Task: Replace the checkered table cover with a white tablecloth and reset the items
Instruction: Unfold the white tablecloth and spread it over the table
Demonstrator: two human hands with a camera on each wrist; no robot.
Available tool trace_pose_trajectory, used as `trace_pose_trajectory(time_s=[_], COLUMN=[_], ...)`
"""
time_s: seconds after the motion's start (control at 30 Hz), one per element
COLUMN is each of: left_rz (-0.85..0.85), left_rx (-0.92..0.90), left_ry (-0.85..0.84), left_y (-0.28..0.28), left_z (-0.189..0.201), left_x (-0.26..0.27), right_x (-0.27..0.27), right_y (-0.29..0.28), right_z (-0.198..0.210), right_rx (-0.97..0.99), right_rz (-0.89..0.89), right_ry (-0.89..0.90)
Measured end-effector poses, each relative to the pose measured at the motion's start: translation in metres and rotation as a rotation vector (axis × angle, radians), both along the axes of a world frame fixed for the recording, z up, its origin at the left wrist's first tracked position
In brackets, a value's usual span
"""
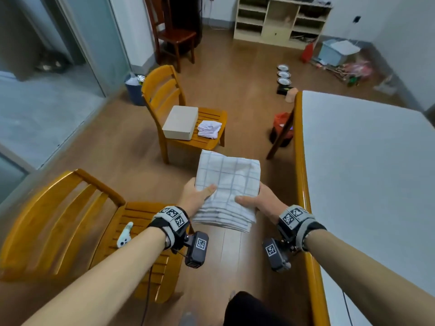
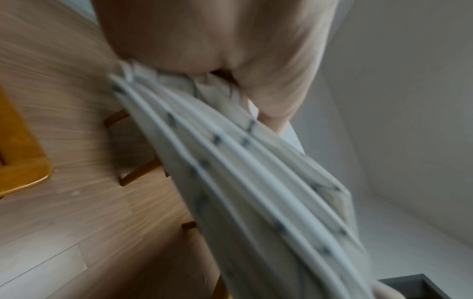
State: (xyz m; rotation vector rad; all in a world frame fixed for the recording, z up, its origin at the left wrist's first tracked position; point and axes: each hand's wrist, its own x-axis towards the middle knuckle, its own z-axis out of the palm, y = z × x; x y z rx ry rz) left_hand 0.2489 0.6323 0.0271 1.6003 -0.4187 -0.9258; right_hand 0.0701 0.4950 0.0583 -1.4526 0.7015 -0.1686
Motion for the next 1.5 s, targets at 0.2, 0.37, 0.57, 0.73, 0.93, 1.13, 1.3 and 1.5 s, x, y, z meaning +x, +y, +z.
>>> trace_pose_trajectory(time_s=[0.2, 0.37, 0.57, 0.73, 0.93, 1.13, 1.3, 1.5], left_rz=[-0.152, -0.024, 0.128, 0.172, 0.194, 0.062, -0.125, 0.060], left_rx=[0.003, 0.018, 0.097, 0.095, 0.158, 0.280, 0.268, 0.372], left_ry=[0.354, 0.252, 0.026, 0.045, 0.115, 0.186, 0.273, 0.129], left_y=[-0.071, -0.145, -0.222, -0.268, -0.334, -0.427, -0.509, -0.602], left_z=[-0.026, -0.037, -0.027, -0.026, -0.058, -0.105, -0.122, -0.155], left_x=[0.051, 0.079, 0.133, 0.176, 0.244, 0.341, 0.413, 0.486], right_x=[0.042, 0.094, 0.157, 0.211, 0.284, 0.362, 0.427, 0.504], right_y=[-0.076, -0.153, -0.232, -0.285, -0.357, -0.456, -0.542, -0.623], right_z=[-0.038, -0.056, -0.058, -0.071, -0.103, -0.142, -0.157, -0.185], right_rx=[0.038, 0.186, 0.270, 0.214, 0.098, -0.063, -0.023, 0.080], right_rz=[-0.225, -0.206, -0.050, -0.160, -0.126, -0.186, -0.271, -0.136], right_ry=[0.080, 0.003, -0.089, 0.013, 0.058, 0.167, 0.255, 0.285])
